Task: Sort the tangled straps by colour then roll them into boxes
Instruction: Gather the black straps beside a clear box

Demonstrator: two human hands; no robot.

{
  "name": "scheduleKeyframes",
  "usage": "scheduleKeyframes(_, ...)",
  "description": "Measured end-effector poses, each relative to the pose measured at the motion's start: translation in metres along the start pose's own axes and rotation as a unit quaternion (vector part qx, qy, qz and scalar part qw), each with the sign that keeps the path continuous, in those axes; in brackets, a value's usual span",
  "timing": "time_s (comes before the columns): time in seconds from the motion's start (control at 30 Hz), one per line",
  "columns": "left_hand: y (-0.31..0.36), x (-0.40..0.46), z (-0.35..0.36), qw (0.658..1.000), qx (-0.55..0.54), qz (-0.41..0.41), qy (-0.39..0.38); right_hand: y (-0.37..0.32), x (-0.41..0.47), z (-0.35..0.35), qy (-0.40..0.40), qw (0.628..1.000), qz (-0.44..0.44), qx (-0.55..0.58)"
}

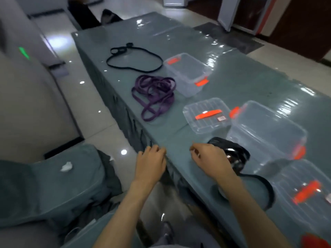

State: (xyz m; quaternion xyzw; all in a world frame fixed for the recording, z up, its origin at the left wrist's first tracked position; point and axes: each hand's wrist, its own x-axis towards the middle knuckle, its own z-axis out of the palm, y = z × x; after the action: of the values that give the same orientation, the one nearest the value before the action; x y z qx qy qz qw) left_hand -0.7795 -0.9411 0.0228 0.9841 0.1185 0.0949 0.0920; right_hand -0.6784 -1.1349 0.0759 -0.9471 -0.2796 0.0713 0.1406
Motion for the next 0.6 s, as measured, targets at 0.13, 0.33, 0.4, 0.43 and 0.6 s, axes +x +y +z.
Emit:
scheduleKeyframes(0.13,-0.059,0.036,-0.003,0.999,0.008,-0.036,0.010,-0.032,0.071,0.012,-0.019,1.000,-0.012,0.002)
scheduleKeyframes(0.33,-0.135,0.114,0.002,0.997,0.009,-0.078,0.024,-0.066,0.189,0.025,-0.039,0.999,-0.030,0.012)
scheduleKeyframes(0.4,-0.158,0.146,0.003,0.997,0.003,-0.078,0.015,-0.078,0.230,0.029,-0.038,0.999,-0.035,0.008)
scheduleKeyframes(0.43,-0.170,0.163,0.003,0.997,-0.001,-0.080,0.008,-0.083,0.252,0.032,-0.041,0.998,-0.038,0.007)
scheduleKeyframes(0.6,-0.236,0.244,-0.002,0.995,0.028,-0.085,-0.043,-0.114,0.356,0.044,-0.058,0.997,-0.051,0.019)
